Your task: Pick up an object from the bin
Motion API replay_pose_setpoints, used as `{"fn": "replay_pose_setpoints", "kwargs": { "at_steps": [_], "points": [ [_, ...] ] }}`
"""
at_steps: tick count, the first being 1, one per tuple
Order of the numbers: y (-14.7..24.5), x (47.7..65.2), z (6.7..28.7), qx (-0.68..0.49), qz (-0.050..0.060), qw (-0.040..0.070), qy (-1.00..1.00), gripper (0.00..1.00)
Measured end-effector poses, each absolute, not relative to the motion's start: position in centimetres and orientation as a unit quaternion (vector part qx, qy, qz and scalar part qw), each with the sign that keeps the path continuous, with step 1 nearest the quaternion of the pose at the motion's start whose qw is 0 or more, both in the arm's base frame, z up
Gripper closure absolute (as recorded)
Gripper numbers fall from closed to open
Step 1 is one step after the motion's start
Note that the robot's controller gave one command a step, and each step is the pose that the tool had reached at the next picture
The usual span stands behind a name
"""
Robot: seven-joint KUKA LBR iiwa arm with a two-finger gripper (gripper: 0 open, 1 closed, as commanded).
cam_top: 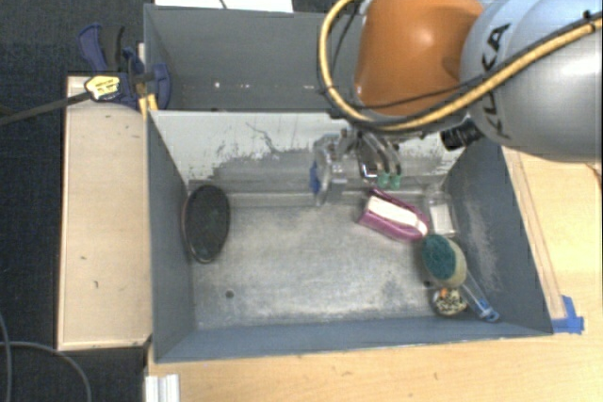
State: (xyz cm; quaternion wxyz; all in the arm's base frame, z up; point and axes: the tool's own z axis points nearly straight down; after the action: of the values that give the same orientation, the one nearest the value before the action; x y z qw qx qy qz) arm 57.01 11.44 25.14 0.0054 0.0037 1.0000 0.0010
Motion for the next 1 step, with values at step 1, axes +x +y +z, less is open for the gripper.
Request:
{"fn": "replay_pose_setpoints", "kwargs": {
  "at_steps": [1],
  "points": [
    [13.78, 53.77, 17.40, -0.042, 0.000, -0.003, 0.999, 1.00]
  ]
}}
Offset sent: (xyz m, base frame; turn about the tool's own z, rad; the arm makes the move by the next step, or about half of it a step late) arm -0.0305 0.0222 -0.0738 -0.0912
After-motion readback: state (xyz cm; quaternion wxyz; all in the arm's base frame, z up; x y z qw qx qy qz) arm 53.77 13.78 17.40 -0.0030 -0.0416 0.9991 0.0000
